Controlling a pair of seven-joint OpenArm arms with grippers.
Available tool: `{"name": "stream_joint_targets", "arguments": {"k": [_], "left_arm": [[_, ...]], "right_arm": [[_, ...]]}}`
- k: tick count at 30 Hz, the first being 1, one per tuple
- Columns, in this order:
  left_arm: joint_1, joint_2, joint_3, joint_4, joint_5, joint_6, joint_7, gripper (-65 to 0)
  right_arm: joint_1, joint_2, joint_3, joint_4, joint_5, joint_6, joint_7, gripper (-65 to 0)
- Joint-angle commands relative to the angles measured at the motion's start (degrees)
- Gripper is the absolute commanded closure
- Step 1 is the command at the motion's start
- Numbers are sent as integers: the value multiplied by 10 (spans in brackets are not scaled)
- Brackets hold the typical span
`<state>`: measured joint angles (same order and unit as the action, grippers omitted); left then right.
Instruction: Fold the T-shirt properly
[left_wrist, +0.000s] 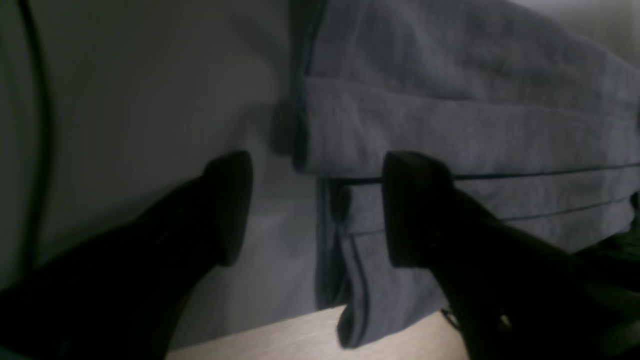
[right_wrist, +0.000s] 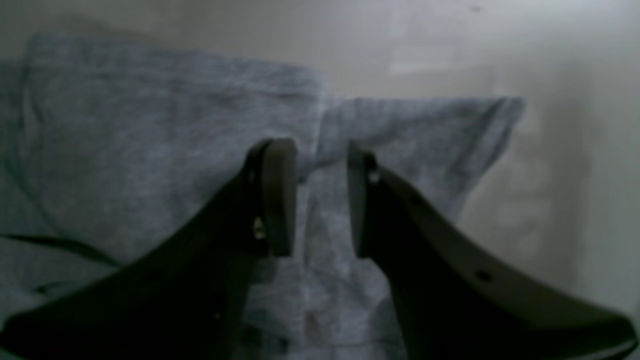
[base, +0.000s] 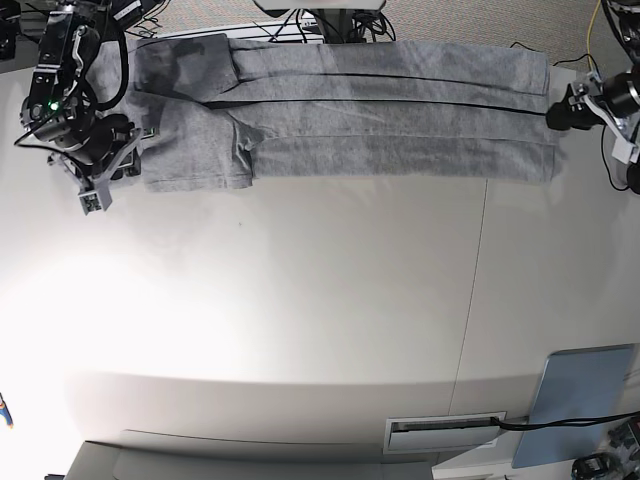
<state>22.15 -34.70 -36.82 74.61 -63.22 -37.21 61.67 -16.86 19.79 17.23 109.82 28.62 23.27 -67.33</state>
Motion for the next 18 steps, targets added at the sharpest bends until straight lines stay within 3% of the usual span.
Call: {"name": "stream_joint_targets", "arguments": {"k": [1,10,14,18], "left_arm": [[-3,-13,-5,3,-13,-3,-12,-415],[-4,-8,-5,-38,-10,-4,-27,-415],[-4,-6,-5,-64,-40,-28,-25,-414],[-4,5,-5,-72,-80,-28,10,-414]], "right_arm": [[-4,1,3,7,15,5,2,-181],[-30,-12,3,7,35,21,-2,-181],[-30,-12,3,7,35,21,-2,-181],[-30,-12,3,7,35,21,-2,-181]]}}
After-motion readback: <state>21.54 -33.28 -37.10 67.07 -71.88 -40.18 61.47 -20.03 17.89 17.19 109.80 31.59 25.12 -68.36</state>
